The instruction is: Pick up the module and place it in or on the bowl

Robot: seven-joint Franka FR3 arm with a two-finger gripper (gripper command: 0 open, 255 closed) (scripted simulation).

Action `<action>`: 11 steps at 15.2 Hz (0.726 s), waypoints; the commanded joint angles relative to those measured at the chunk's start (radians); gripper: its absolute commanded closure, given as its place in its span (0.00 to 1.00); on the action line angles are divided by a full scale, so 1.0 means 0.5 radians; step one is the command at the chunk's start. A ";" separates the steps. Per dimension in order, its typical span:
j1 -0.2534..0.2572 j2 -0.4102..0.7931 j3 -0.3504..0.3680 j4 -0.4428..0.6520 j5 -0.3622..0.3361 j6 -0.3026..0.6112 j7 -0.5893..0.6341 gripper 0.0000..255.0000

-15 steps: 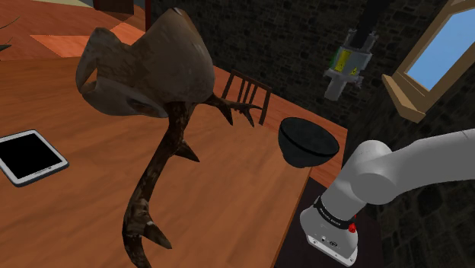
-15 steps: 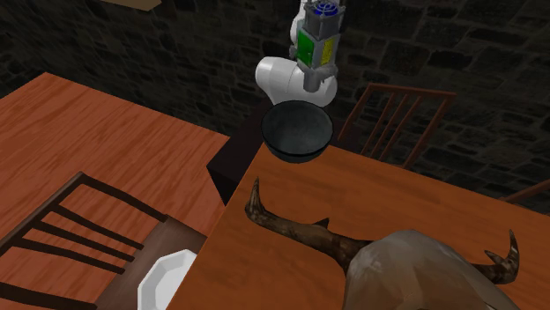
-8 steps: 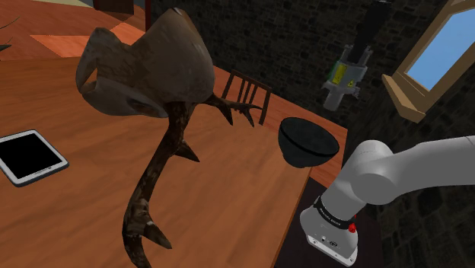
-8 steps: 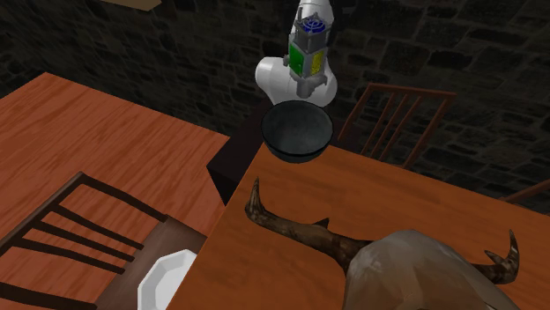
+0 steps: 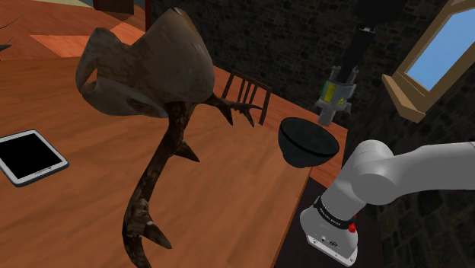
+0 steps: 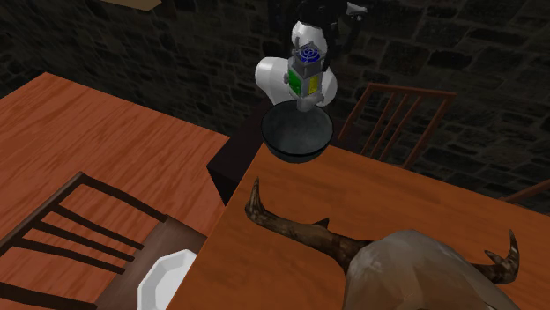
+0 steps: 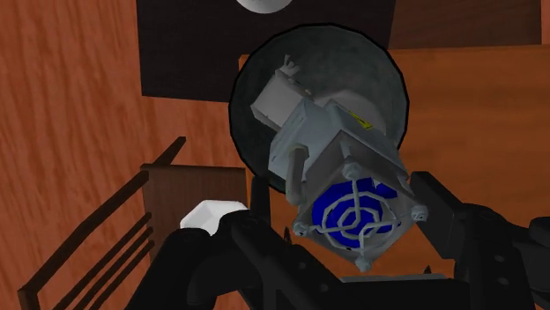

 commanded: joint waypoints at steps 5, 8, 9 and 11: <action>0.014 -0.101 0.008 -0.233 0.018 0.133 -0.001 1.00; 0.023 -0.148 0.013 -0.343 0.026 0.197 0.001 1.00; 0.024 -0.148 0.013 -0.343 0.026 0.197 0.001 1.00; 0.025 -0.148 0.013 -0.343 0.026 0.197 0.002 1.00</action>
